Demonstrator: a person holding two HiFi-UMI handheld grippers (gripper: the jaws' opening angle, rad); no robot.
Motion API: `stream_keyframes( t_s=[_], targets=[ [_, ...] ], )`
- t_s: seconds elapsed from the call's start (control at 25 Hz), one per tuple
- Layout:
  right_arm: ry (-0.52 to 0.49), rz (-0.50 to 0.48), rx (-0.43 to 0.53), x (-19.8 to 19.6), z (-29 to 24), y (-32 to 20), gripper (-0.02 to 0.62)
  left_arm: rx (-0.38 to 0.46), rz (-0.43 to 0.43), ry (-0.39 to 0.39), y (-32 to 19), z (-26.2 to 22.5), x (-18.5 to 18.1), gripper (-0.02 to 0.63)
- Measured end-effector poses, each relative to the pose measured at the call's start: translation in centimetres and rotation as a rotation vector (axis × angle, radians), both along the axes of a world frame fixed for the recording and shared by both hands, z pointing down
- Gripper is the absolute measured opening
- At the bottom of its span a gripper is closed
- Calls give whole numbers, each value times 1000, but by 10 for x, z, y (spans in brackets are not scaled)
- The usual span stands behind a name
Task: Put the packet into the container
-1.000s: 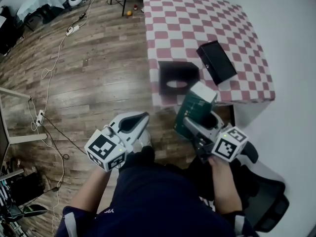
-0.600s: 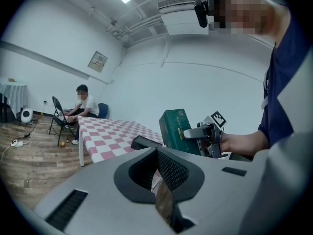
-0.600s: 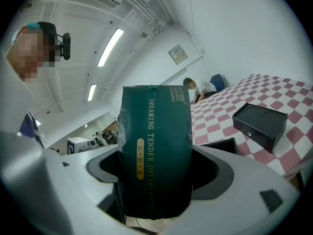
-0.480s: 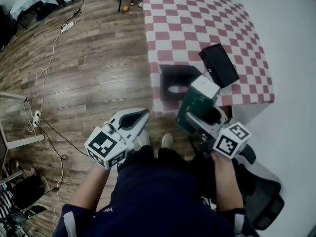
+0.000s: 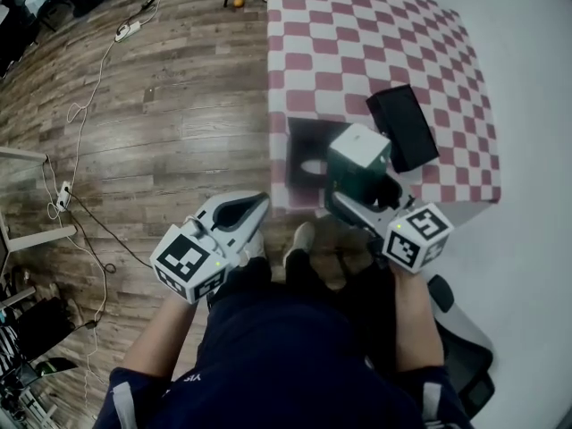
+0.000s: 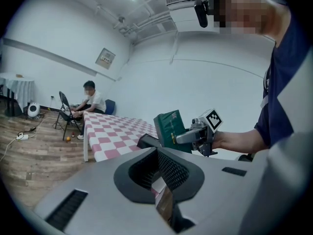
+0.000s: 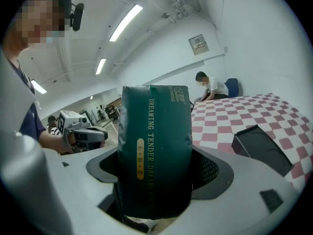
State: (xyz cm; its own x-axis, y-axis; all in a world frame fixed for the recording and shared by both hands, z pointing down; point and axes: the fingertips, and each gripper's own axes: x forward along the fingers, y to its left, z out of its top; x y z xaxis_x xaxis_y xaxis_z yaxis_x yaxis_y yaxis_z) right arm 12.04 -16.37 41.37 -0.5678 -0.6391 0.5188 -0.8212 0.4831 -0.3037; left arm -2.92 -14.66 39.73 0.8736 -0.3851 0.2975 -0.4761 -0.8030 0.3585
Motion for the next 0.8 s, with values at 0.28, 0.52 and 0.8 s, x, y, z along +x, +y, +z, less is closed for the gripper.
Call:
stream_keyframes(
  t_s=[0.28, 0.52, 0.8],
  targets=[
    [251, -214, -30, 7, 34, -29, 420, -38, -55, -18, -15, 14, 20, 25],
    [478, -424, -41, 5, 67, -40, 420, -53, -93, -23, -28, 19, 32, 25],
    [669, -620, -73, 2, 108, -34, 420, -73, -132, -26, -36, 27, 35, 25]
  ],
)
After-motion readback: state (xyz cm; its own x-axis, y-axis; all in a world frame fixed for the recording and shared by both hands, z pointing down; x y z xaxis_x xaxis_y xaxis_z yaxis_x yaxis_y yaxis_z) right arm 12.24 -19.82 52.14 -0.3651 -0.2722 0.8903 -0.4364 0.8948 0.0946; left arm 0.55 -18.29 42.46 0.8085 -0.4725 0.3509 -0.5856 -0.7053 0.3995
